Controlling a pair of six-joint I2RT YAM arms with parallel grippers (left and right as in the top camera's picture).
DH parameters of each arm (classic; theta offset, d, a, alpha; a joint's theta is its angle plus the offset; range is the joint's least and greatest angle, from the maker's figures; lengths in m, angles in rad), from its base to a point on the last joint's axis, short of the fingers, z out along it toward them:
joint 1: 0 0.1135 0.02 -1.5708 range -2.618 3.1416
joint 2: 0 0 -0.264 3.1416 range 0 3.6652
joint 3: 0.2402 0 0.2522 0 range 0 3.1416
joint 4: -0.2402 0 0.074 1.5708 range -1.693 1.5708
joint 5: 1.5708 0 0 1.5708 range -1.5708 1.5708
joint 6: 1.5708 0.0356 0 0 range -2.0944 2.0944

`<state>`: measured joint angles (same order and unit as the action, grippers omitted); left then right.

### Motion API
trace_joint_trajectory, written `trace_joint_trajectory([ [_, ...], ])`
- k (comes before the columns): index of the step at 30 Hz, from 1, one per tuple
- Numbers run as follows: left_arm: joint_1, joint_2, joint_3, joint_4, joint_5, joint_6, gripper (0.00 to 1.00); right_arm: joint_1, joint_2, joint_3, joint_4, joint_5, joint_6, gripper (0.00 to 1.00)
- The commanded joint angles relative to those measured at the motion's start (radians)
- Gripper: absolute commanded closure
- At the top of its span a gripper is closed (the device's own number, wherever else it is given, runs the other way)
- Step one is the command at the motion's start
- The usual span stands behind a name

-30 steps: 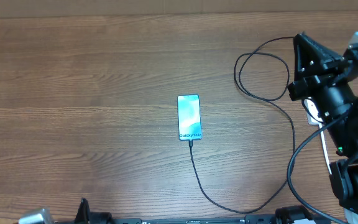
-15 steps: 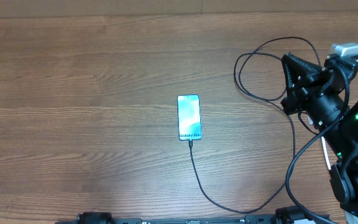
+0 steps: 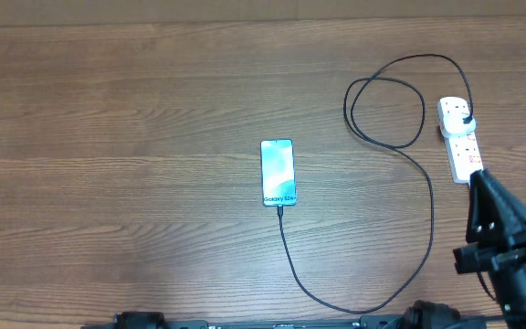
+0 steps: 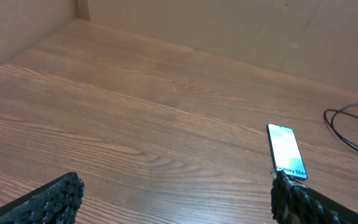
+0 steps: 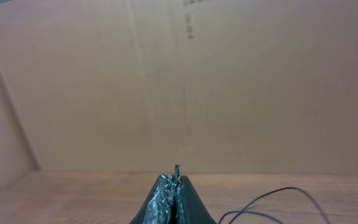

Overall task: Plug charger to phone and switch on socket
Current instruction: 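Lift the right gripper away from the power strip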

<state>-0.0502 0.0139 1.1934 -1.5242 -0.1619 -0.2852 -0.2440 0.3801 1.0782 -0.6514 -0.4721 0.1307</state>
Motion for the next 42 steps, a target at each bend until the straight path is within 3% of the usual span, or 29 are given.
trace_joint_trajectory([
  [1, 0.006, -0.009, 0.006, 0.003, -0.013, -0.007, 0.00, 0.055, -0.103, 0.003, -0.015, -0.038, -0.005, 0.96],
  [8, 0.006, -0.009, 0.006, 0.003, -0.013, -0.007, 0.00, 0.234, -0.252, 0.001, -0.077, -0.039, -0.037, 0.96],
  [13, 0.006, -0.009, 0.006, 0.003, -0.013, -0.007, 0.00, 0.278, -0.367, 0.001, -0.112, 0.026, -0.058, 0.96],
  [19, 0.006, -0.009, 0.006, 0.003, -0.013, -0.007, 0.00, 0.294, -0.376, 0.023, -0.140, 0.041, -0.057, 0.96],
  [21, 0.007, -0.009, 0.006, 0.003, -0.013, -0.007, 0.01, 0.302, -0.376, 0.023, -0.106, 0.051, -0.057, 0.82],
  [23, 0.014, -0.009, 0.006, 0.003, -0.013, -0.007, 0.01, 0.313, -0.376, 0.023, -0.051, 0.053, -0.057, 0.56],
  [24, 0.021, -0.009, 0.006, 0.003, -0.013, -0.007, 0.00, 0.317, -0.376, 0.023, -0.003, 0.053, -0.057, 0.22],
  [25, 0.026, -0.009, 0.006, 0.003, -0.013, -0.007, 0.00, 0.318, -0.375, 0.023, 0.036, 0.062, -0.057, 0.00],
  [32, 0.045, -0.009, 0.006, 0.003, -0.013, -0.007, 0.00, 0.314, -0.373, -0.042, 0.303, 0.213, -0.058, 0.00],
  [37, 0.046, -0.009, 0.006, 0.003, -0.013, -0.007, 0.00, 0.314, -0.362, -0.318, 0.608, 0.266, -0.057, 0.00],
  [42, 0.046, -0.009, 0.006, 0.003, -0.013, -0.007, 0.00, 0.314, -0.329, -0.503, 0.652, 0.333, -0.050, 0.00],
])
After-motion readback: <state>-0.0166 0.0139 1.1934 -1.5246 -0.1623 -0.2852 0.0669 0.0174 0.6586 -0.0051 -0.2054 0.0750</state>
